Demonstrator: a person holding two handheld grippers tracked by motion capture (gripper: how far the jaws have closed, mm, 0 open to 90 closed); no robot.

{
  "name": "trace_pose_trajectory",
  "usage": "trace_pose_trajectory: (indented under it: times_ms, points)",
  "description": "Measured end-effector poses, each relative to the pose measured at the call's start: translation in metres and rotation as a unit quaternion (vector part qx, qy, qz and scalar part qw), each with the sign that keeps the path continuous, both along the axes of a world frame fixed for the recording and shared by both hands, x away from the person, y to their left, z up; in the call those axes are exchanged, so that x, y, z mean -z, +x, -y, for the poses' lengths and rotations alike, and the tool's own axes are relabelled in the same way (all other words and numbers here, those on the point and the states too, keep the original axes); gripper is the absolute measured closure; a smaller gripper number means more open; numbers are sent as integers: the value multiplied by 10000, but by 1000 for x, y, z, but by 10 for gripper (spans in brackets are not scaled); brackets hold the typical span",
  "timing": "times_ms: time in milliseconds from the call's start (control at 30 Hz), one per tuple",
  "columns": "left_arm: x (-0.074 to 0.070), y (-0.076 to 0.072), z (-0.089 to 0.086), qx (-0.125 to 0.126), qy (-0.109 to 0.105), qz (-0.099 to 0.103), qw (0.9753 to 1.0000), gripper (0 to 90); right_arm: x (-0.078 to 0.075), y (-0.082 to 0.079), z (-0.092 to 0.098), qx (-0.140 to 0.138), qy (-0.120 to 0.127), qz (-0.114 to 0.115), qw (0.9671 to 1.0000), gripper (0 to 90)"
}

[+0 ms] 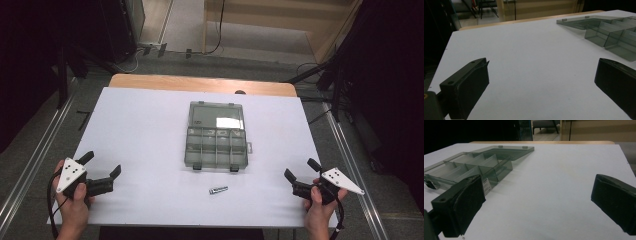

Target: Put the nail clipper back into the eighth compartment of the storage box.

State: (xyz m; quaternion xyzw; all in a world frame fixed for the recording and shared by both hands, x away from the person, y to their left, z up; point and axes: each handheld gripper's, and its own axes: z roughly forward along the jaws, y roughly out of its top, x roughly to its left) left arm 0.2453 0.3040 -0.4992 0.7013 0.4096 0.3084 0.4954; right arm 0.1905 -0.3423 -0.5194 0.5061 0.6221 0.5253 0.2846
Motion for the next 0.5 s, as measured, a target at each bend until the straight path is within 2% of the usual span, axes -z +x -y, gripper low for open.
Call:
trace_pose_trajectory:
  times_ms: [300,500]
  points:
    - [0,0,-1,11,-81,-11,10000,0,-1,2,-7,-161,-275,-22,9995,0]
    - [0,0,0,19,-49,-12,10000,0,-6,1,-9,-289,-242,30,9993,0]
